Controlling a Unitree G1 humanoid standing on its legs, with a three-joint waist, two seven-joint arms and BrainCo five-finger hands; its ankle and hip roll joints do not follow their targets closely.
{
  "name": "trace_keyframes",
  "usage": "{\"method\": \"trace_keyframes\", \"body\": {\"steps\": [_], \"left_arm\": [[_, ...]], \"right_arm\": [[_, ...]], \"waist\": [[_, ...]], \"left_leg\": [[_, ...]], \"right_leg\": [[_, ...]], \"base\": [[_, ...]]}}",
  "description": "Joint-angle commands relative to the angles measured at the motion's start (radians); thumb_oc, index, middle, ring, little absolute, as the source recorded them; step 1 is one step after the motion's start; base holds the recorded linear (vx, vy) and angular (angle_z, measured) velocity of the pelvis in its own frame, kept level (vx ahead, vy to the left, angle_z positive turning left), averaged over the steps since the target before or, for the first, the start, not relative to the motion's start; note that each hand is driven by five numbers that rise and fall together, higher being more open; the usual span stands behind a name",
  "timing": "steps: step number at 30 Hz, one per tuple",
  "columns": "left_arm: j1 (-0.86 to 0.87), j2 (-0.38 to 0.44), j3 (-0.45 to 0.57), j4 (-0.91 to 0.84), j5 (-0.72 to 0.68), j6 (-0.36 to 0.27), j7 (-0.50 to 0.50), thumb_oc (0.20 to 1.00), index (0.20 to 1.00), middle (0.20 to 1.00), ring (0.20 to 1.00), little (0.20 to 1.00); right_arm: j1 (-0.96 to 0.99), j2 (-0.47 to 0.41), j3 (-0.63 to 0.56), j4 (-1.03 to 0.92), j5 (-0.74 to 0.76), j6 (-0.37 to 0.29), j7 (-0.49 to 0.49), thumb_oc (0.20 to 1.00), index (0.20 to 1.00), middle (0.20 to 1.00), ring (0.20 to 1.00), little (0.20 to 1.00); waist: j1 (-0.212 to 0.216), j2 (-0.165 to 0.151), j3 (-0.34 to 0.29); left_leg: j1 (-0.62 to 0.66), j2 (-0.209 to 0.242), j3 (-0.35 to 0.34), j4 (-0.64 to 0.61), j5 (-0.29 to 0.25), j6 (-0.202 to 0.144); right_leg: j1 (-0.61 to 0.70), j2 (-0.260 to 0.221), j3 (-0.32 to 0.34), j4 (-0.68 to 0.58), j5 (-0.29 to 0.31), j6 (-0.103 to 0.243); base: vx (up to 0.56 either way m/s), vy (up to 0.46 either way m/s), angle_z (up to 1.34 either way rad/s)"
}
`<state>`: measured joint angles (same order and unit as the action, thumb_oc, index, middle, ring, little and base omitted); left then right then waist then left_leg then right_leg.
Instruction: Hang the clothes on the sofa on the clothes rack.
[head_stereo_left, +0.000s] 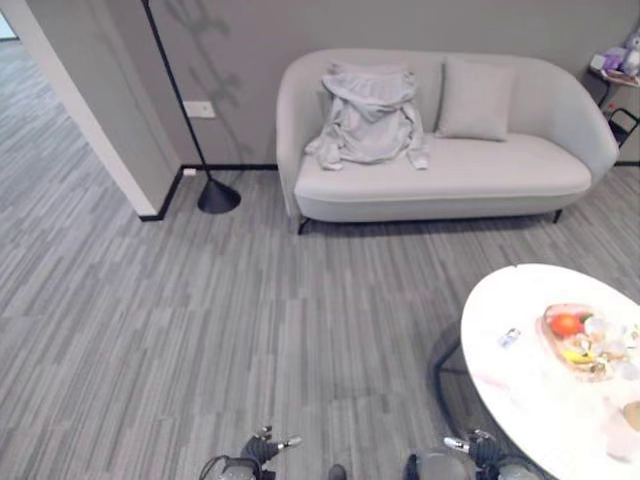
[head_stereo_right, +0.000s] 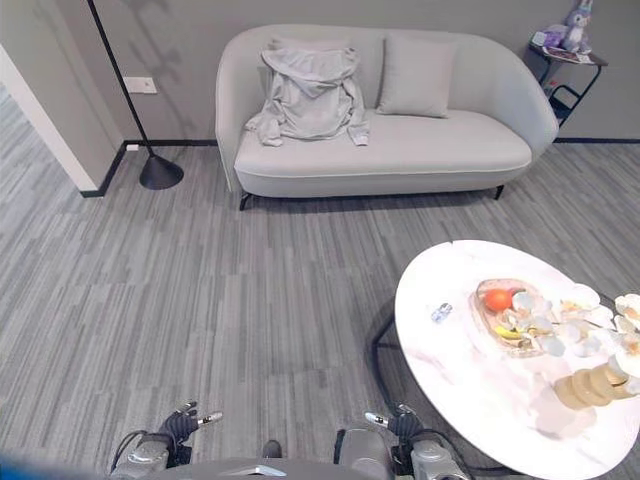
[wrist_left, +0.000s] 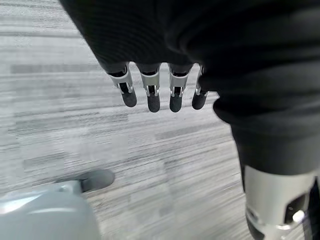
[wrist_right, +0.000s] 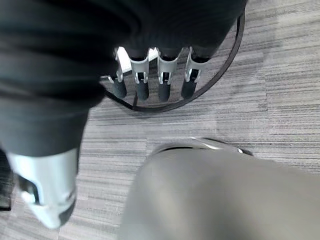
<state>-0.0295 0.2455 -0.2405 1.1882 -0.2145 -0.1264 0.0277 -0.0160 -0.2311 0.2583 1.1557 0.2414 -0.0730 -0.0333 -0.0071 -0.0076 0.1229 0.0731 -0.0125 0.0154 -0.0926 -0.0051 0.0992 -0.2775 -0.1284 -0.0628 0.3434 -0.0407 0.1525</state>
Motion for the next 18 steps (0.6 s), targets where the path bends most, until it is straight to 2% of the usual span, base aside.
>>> {"method": "trace_keyframes", "body": {"steps": [1, 3, 4, 5, 6, 7, 8, 9, 10, 12, 13, 14, 16, 17, 18], "left_arm": [[-0.063, 0.015, -0.004, 0.006, 0.02, -0.043, 0.002, 1.0, 1.0, 1.0, 1.0, 1.0], [-0.074, 0.015, -0.001, 0.013, 0.023, -0.047, 0.006, 1.0, 1.0, 1.0, 1.0, 1.0], [-0.071, 0.01, 0.002, 0.014, 0.03, -0.051, 0.006, 1.0, 1.0, 1.0, 1.0, 1.0], [-0.071, 0.01, 0.002, 0.014, 0.03, -0.051, 0.006, 1.0, 1.0, 1.0, 1.0, 1.0], [-0.068, 0.008, 0.006, 0.02, 0.036, -0.05, 0.003, 1.0, 1.0, 1.0, 1.0, 1.0], [-0.058, 0.002, 0.013, 0.023, 0.035, -0.053, 0.005, 1.0, 1.0, 1.0, 1.0, 1.0], [-0.057, 0.002, 0.013, 0.023, 0.035, -0.053, 0.005, 1.0, 1.0, 1.0, 1.0, 1.0], [-0.051, -0.005, 0.013, 0.022, 0.034, -0.056, 0.008, 1.0, 1.0, 1.0, 1.0, 1.0], [-0.051, -0.005, 0.013, 0.022, 0.034, -0.056, 0.008, 1.0, 1.0, 1.0, 1.0, 1.0], [-0.047, -0.01, 0.018, 0.015, 0.007, -0.058, 0.009, 1.0, 1.0, 1.0, 1.0, 1.0], [-0.048, -0.01, 0.021, 0.009, -0.02, -0.059, 0.008, 1.0, 1.0, 1.0, 1.0, 1.0], [-0.048, -0.009, 0.022, 0.009, -0.02, -0.059, 0.008, 1.0, 1.0, 1.0, 1.0, 1.0], [-0.04, -0.005, 0.024, 0.005, -0.03, -0.055, 0.002, 1.0, 1.0, 1.0, 1.0, 1.0], [-0.038, -0.002, 0.027, -0.001, -0.037, -0.052, 0.003, 1.0, 1.0, 1.0, 1.0, 1.0], [-0.038, 0.001, 0.033, -0.001, -0.04, -0.051, 0.005, 1.0, 1.0, 1.0, 1.0, 1.0]], "right_arm": [[-0.03, -0.032, -0.008, -0.017, 0.016, -0.019, 0.002, 1.0, 1.0, 1.0, 1.0, 1.0], [-0.028, -0.027, -0.012, -0.014, 0.008, -0.015, -0.003, 1.0, 1.0, 1.0, 1.0, 1.0], [-0.022, -0.028, -0.015, -0.011, -0.008, -0.01, -0.004, 1.0, 1.0, 1.0, 1.0, 1.0], [-0.022, -0.028, -0.015, -0.011, -0.008, -0.01, -0.004, 1.0, 1.0, 1.0, 1.0, 1.0], [-0.012, -0.029, -0.015, -0.005, -0.013, -0.01, -0.002, 1.0, 1.0, 1.0, 1.0, 1.0], [0.0, -0.033, -0.014, -0.01, -0.019, -0.012, 0.001, 1.0, 1.0, 1.0, 1.0, 1.0], [0.0, -0.033, -0.013, -0.01, -0.019, -0.012, 0.001, 1.0, 1.0, 1.0, 1.0, 1.0], [0.005, -0.039, -0.014, -0.006, -0.017, -0.017, 0.005, 1.0, 1.0, 1.0, 1.0, 1.0], [0.005, -0.039, -0.014, -0.005, -0.017, -0.017, 0.006, 1.0, 1.0, 1.0, 1.0, 1.0], [0.007, -0.048, -0.016, -0.004, -0.013, -0.023, 0.005, 1.0, 1.0, 1.0, 1.0, 1.0], [0.009, -0.052, -0.021, 0.002, 0.009, -0.031, 0.003, 1.0, 1.0, 1.0, 1.0, 1.0], [0.008, -0.051, -0.021, 0.002, 0.009, -0.031, 0.003, 1.0, 1.0, 1.0, 1.0, 1.0], [0.015, -0.057, -0.019, -0.004, 0.024, -0.033, 0.006, 1.0, 1.0, 1.0, 1.0, 1.0], [0.014, -0.059, -0.016, -0.004, 0.028, -0.033, 0.006, 1.0, 1.0, 1.0, 1.0, 1.0], [0.002, -0.061, -0.012, -0.002, 0.036, -0.033, 0.003, 1.0, 1.0, 1.0, 1.0, 1.0]], "waist": [[-0.023, 0.0, 0.042], [-0.044, -0.006, 0.046], [-0.056, 0.005, 0.049], [-0.056, 0.005, 0.049], [-0.057, -0.008, 0.038], [-0.066, -0.015, 0.018], [-0.067, -0.013, 0.018], [-0.067, -0.005, -0.003], [-0.067, -0.004, -0.003], [-0.064, 0.019, -0.021], [-0.063, 0.023, -0.032], [-0.065, 0.02, -0.034], [-0.059, 0.013, -0.035], [-0.056, -0.004, -0.027], [-0.047, -0.023, -0.012]], "left_leg": [[0.15, -0.036, -0.078, 0.005, -0.155, -0.061], [0.18, -0.032, -0.095, 0.005, -0.179, -0.077], [0.222, -0.015, -0.099, 0.005, -0.21, -0.092], [0.222, -0.014, -0.099, 0.005, -0.21, -0.092], [0.247, -0.018, -0.113, 0.005, -0.237, -0.101], [0.269, 0.001, -0.129, 0.005, -0.255, -0.106], [0.27, 0.003, -0.129, 0.005, -0.256, -0.106], [0.279, 0.041, -0.128, 0.005, -0.22, -0.125], [0.279, 0.043, -0.128, 0.005, -0.221, -0.125], [0.256, 0.099, -0.128, 0.07, -0.091, -0.175], [0.209, 0.122, -0.135, 0.189, 0.031, -0.229], [0.205, 0.119, -0.138, 0.189, 0.034, -0.228], [0.162, 0.13, -0.116, 0.333, 0.122, -0.258], [0.109, 0.118, -0.115, 0.436, 0.155, -0.257], [0.06, 0.123, -0.064, 0.57, 0.181, -0.23]], "right_leg": [[0.028, 0.002, 0.016, -0.248, 0.148, 0.037], [-0.02, -0.004, 0.006, -0.392, 0.196, 0.063], [-0.056, 0.002, -0.026, -0.431, 0.199, 0.083], [-0.055, 0.002, -0.026, -0.431, 0.199, 0.083], [-0.046, -0.008, -0.075, -0.431, 0.21, 0.085], [-0.024, -0.001, -0.083, -0.431, 0.25, 0.074], [-0.023, 0.0, -0.084, -0.431, 0.249, 0.074], [-0.003, 0.022, -0.092, -0.431, 0.259, 0.059], [-0.002, 0.023, -0.093, -0.431, 0.258, 0.059], [0.033, 0.062, -0.099, -0.431, 0.248, 0.029], [0.073, 0.079, -0.106, -0.431, 0.216, 0.006], [0.07, 0.074, -0.107, -0.431, 0.217, 0.007], [0.134, 0.093, -0.107, -0.431, 0.165, -0.029], [0.158, 0.087, -0.101, -0.431, 0.148, -0.044], [0.212, 0.094, -0.082, -0.431, 0.11, -0.072]], "base": [[0.21, -0.07, 0.08], [0.4, -0.115, 0.1], [0.37, -0.094, 0.14], [0.5, -0.166, 0.44], [0.57, -0.251, 0.63], [0.57, -0.251, 0.84], [0.59, -0.294, 0.66], [0.29, -0.148, 0.76], [0.44, -0.23, 0.54], [0.41, -0.203, 0.36], [0.36, -0.173, 0.18], [0.39, -0.171, 0.1], [0.36, -0.161, -0.05], [0.51, -0.28, -0.04], [0.38, -0.22, 0.0]]}}
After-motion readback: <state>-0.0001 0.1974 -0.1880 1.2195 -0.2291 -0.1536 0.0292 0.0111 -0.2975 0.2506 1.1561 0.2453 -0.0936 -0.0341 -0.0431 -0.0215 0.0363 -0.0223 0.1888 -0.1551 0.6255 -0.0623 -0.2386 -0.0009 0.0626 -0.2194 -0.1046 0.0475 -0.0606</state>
